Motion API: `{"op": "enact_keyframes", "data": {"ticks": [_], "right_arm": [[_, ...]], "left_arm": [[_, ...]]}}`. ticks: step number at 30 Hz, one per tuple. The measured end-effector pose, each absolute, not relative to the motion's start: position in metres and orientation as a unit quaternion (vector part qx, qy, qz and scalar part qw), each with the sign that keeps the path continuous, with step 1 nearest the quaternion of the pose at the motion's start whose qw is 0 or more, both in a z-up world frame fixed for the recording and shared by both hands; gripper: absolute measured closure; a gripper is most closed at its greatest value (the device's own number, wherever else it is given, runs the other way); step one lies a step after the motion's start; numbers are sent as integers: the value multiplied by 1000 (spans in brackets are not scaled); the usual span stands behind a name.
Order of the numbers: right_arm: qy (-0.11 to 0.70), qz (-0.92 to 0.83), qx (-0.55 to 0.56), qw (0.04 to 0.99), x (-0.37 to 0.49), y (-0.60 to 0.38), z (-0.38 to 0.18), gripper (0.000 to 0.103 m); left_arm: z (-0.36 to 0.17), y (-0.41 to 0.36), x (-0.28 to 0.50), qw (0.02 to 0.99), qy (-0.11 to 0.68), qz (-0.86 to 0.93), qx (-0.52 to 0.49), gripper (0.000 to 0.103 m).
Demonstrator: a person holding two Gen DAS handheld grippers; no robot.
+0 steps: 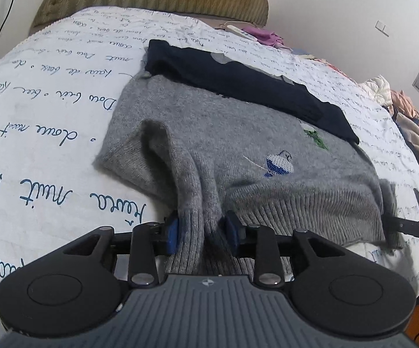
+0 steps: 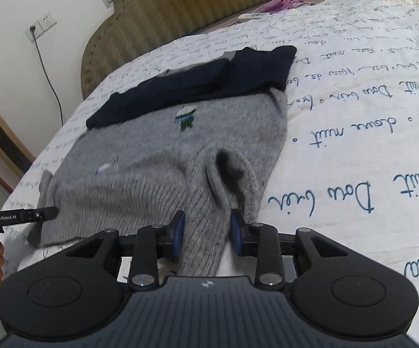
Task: Fold small clothes
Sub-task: 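Lift the hem with both tools and fold it toward the collar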
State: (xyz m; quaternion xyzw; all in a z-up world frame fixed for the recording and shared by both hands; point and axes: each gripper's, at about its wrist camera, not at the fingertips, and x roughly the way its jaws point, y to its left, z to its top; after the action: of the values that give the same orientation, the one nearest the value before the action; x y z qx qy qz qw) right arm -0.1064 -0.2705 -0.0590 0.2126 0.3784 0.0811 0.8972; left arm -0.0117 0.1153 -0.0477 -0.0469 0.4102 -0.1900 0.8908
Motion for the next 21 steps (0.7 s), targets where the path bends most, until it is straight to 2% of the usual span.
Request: {"op": "enact_keyframes", "data": {"ticks": [1,2,3,4,5,6,13,21], "right_arm": [[378,80,206,899,-106,-269,-59,72],[376,77,197,902,-106,-266,-58,72],[373,73,190,905,-106,-264,-57,72],[370,72,185,908,-107,-262,-57,75],[366,72,185,909,-107,-261,-56,83],[364,74,192,908,-107,-262,-56,87],[326,102,267,901,-109,-284,-39,89],[272,94,265,920,-84,-295,-6,90]], "left_arm": [[-47,114,-12,891,411,-189,-44,65],[-47,113,-13,891,412,-186,-42,82],[-47,112,-13,889,415,-191,-43,94],[-46,112,-13,886,418,-193,-48,93],[-45,112,-14,888,417,-190,-49,94],[-43,111,-16,890,414,-187,-43,94],[-7,106,-24,905,374,-200,-37,94],[34,101,5,910,353,-206,-72,95]]}}
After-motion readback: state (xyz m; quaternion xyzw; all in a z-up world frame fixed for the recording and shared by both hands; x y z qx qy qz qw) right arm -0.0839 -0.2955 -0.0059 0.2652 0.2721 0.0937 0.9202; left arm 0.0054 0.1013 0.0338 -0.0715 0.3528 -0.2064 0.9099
